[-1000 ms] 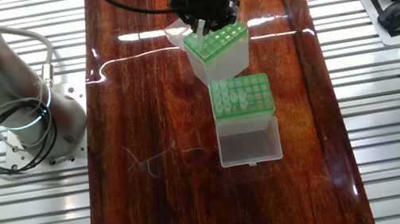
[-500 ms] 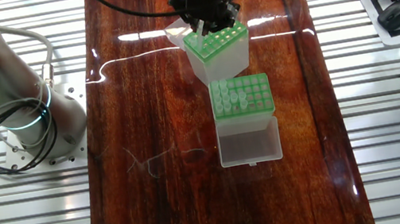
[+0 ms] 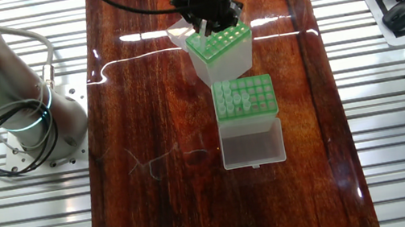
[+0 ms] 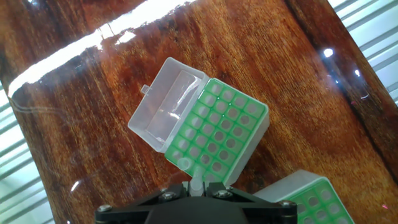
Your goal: Transfer all large pipette tips from one holder to another
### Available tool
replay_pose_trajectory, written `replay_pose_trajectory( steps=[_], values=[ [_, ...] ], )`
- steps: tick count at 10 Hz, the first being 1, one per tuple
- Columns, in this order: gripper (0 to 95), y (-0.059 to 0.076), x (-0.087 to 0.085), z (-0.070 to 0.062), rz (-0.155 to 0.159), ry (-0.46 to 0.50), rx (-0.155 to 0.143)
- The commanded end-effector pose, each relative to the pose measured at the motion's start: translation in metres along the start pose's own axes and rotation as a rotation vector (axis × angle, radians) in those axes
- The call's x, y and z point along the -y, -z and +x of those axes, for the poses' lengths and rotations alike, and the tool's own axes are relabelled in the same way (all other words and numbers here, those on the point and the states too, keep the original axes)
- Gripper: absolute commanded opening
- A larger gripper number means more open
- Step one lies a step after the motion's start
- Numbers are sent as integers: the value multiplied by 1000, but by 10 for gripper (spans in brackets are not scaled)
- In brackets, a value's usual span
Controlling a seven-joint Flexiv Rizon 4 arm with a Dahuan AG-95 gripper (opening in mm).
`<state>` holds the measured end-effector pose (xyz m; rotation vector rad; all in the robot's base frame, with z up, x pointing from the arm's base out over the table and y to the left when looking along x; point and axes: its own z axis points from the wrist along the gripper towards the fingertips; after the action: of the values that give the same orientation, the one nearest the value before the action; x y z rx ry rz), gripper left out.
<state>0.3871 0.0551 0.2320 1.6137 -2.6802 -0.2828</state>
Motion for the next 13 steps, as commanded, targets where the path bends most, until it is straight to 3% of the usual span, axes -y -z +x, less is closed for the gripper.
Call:
replay_pose_trajectory(
  steps=[1, 5, 8, 13],
  values=[
    [0, 0, 0, 0, 5, -3, -2],
    [0, 0, 0, 0, 26, 2, -29],
    [0, -2, 1, 1, 46, 23, -69],
    [0, -12, 7, 3, 49, 36, -70]
  ],
)
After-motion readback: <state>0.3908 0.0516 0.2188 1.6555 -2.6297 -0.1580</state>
